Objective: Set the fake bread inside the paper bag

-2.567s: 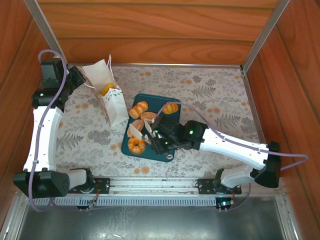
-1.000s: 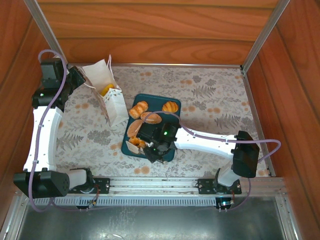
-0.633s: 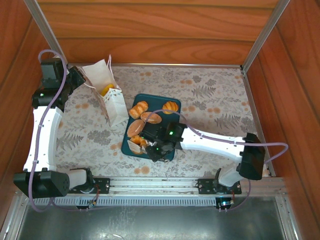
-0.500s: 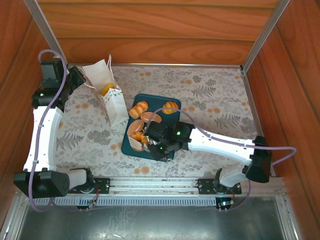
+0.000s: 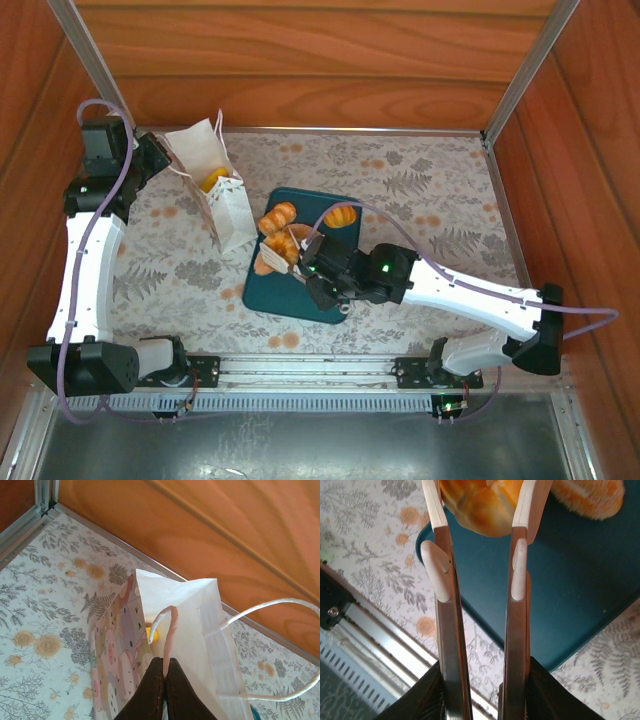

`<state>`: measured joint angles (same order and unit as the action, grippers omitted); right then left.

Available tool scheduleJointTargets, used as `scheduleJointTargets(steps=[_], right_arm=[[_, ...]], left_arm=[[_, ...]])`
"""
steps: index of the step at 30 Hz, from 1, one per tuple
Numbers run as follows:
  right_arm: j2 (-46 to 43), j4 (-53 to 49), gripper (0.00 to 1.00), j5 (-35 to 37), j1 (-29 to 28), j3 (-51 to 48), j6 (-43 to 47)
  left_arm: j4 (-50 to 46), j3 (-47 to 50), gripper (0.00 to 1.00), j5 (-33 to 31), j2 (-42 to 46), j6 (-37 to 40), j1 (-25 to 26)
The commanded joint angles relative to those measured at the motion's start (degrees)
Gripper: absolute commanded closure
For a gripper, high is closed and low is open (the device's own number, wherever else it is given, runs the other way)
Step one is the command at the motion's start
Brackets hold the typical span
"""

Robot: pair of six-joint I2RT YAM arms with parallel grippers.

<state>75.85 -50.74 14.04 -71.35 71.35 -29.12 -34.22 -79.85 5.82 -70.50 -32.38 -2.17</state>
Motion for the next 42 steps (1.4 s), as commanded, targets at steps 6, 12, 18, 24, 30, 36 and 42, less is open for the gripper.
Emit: scheduleJointTargets(steps=[6,12,18,24,30,36,42], right_arm=[[-2.63,9.56,0.76,11.6,-0.63,4.45,8.95],[-2.75,15.39,0.76,14.47,-0.68,6.36,15.06],[0.58,19.22,0.76,15.22,-0.67,11.22,19.81],[6.13,23.48,0.75,15.14,-0.22,17.31,24.73],[12.32,24.92,0.75,12.45,2.18,23.23,27.12],[17.52,24.91,0.75,10.16,4.65,28.59,28.24],[22.22,24.29,0.74,8.96,6.56,31.55,28.6]], left_arm=[[1.17,-1.05,1.0,0.32,-0.32,-0.14,0.48],[1.17,-1.09,1.0,0.48,-0.61,-0.23,0.45],[1.17,-1.01,1.0,0.66,-0.98,-0.4,0.43],[1.17,-0.99,1.0,0.61,-0.91,-0.49,0.46],[1.17,-1.18,1.0,0.64,-0.84,-0.67,0.44],[1.12,-1.25,1.0,0.52,-0.52,-0.75,0.46],[1.16,-1.42,1.0,0.54,-0.34,-0.85,0.5]])
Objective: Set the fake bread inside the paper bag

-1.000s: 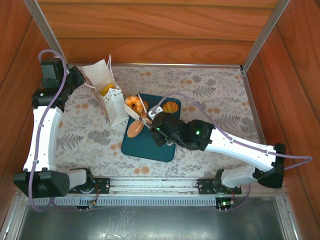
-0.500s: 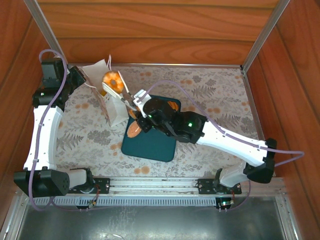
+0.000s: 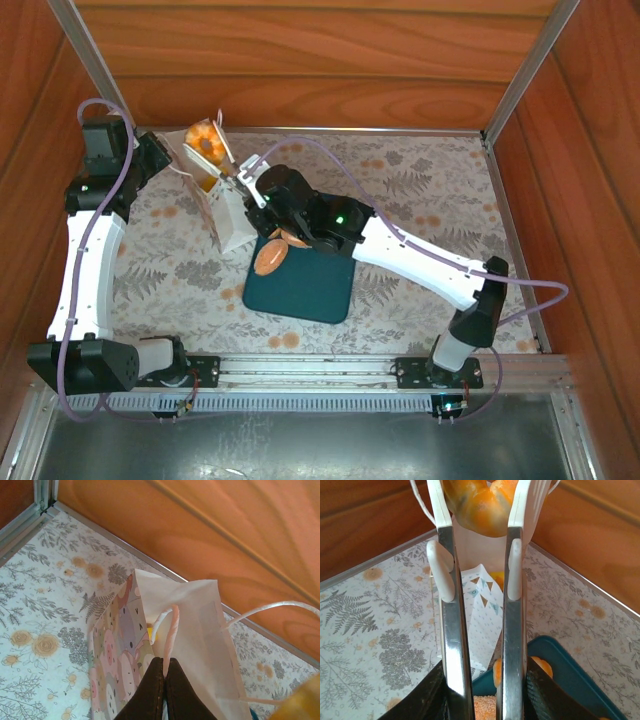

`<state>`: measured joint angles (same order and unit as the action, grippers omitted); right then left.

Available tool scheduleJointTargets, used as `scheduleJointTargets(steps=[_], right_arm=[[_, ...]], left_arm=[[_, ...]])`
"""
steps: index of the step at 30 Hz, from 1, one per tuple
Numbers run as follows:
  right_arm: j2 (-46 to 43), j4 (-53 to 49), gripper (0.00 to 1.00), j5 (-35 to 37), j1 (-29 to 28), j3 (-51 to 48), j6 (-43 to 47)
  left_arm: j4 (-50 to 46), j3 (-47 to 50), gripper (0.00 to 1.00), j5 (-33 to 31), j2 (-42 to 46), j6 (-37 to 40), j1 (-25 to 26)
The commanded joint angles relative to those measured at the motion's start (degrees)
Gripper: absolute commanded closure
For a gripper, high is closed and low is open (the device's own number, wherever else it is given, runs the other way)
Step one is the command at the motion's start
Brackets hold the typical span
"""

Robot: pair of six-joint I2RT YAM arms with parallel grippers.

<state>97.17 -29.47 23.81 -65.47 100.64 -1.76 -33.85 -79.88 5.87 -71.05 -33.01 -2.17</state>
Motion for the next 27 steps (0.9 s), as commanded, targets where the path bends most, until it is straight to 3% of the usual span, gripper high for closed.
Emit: scheduleJointTargets(steps=[1,8,16,27], right_arm=[[1.38,2.84,0.74,-1.02,0.86,2.51,1.28],[2.93,1.73,0.7,-1.58,1.09,2.47,0.97],[3.9,0.91,0.5,-1.36,1.15,2.45,0.45],[3.52,-0.06,0.47,-1.4,1.22,2.72,0.07]], left_arm=[[0.8,-1.49,1.0,0.4,0.2,-0.25,0.49],[0.8,-1.6,1.0,0.46,0.35,-0.28,0.45],[0.8,-1.68,1.0,0.52,0.63,-0.47,0.46],[0.78,-1.69,1.0,0.51,0.82,-0.47,0.5]])
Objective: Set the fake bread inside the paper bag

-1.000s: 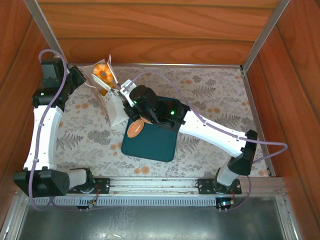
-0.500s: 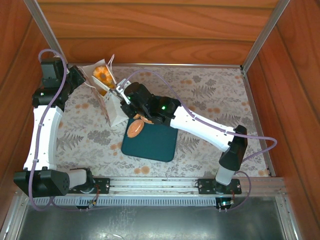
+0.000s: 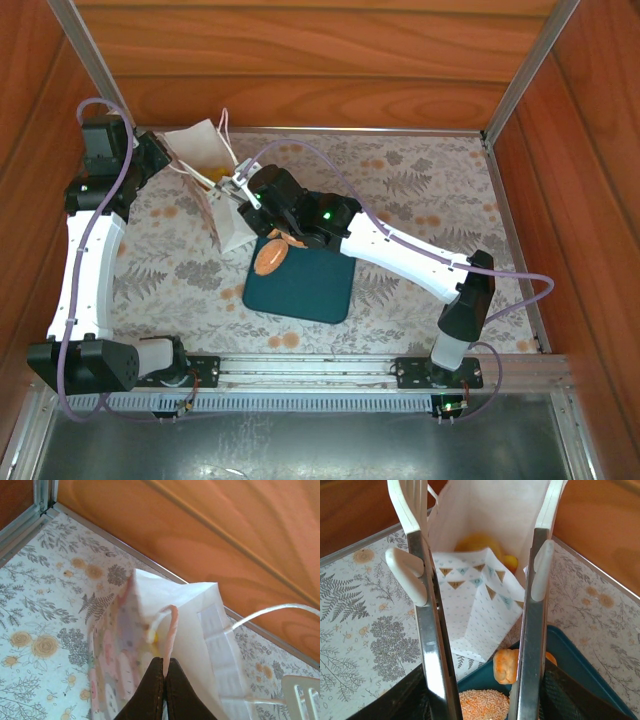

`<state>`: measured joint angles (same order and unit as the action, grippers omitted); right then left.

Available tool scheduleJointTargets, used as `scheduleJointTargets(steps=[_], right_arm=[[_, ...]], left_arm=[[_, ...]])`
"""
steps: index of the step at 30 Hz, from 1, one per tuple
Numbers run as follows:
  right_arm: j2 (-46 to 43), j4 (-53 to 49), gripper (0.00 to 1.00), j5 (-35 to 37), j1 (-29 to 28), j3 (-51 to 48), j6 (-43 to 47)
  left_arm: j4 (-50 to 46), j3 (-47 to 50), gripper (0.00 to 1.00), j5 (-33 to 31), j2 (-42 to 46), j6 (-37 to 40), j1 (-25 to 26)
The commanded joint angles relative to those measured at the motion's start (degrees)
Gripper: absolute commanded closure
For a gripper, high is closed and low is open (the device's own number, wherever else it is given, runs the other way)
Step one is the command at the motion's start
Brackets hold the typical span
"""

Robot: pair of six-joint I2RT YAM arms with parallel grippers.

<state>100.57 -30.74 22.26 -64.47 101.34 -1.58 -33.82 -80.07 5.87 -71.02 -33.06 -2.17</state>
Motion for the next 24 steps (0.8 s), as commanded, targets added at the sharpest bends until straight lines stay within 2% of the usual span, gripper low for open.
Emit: scheduleJointTargets(steps=[1,15,24], right_arm=[[-0.07,1.17,0.47,0.15,0.15,2.2,-0.17],[-4.95,-0.18,0.51,-2.57,0.19,4.03,-3.06],[-12.97,-1.33,0.52,-1.91,0.21,0.21,-6.16]], left_arm=[[0.75,-1.49,1.0,0.54,0.76,-0.43,0.49],[0.71,-1.05,1.0,0.63,0.79,-0.52,0.45],[0.72,-0.61,1.0,0.63,0.76,-0.43,0.48]])
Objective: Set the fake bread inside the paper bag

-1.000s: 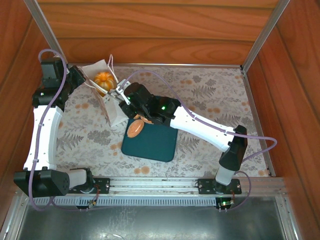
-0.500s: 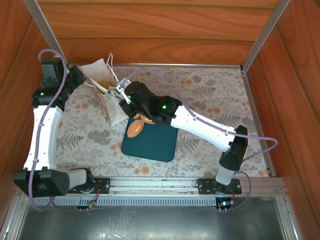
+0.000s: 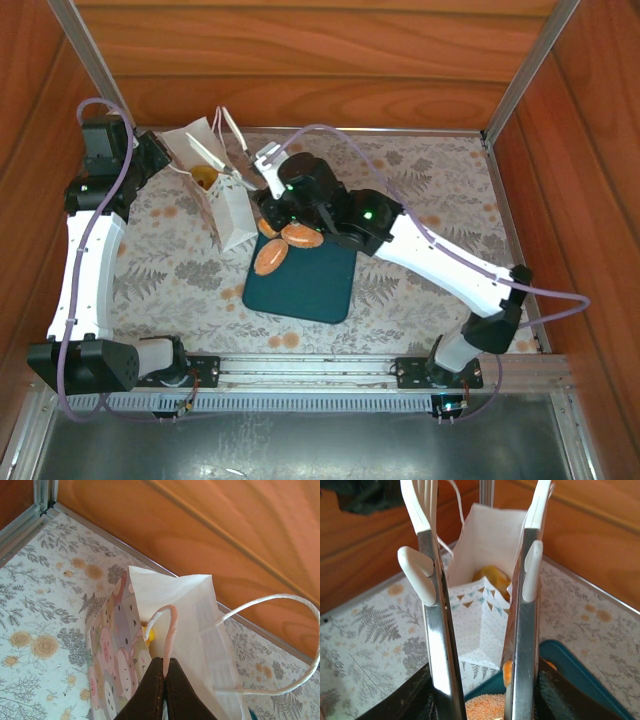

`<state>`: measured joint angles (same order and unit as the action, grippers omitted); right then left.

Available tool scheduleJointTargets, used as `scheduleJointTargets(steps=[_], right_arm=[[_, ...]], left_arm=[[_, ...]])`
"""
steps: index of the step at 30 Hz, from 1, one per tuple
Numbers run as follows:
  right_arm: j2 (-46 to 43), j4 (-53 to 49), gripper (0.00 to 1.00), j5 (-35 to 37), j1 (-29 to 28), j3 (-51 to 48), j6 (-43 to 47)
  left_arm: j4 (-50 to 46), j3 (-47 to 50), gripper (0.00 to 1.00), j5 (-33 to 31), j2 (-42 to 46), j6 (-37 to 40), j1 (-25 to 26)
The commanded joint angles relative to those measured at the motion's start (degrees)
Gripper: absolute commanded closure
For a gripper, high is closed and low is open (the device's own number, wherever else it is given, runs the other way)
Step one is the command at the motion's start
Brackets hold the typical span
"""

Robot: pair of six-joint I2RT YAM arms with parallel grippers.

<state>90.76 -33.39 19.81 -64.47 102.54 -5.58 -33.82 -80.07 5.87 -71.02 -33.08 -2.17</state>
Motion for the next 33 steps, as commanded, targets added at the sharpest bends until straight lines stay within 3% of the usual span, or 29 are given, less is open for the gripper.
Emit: scheduleJointTargets(steps=[1,21,33], right_arm=[[-4.11,1.14,0.52,0.86,0.24,-2.03,-2.64],[-20.5,-5.01,0.54,4.8,0.73,-25.06,-17.41],[-17.51,-10.11,0.57,-2.08,0.77,-30.32,-32.62]], left_arm=[[0.73,-0.61,1.0,0.62,0.7,-0.41,0.49],[0.76,-0.14,1.0,0.54,0.9,-0.16,0.49],[0.76,-0.35,1.0,0.6,0.77,-0.33,0.49]])
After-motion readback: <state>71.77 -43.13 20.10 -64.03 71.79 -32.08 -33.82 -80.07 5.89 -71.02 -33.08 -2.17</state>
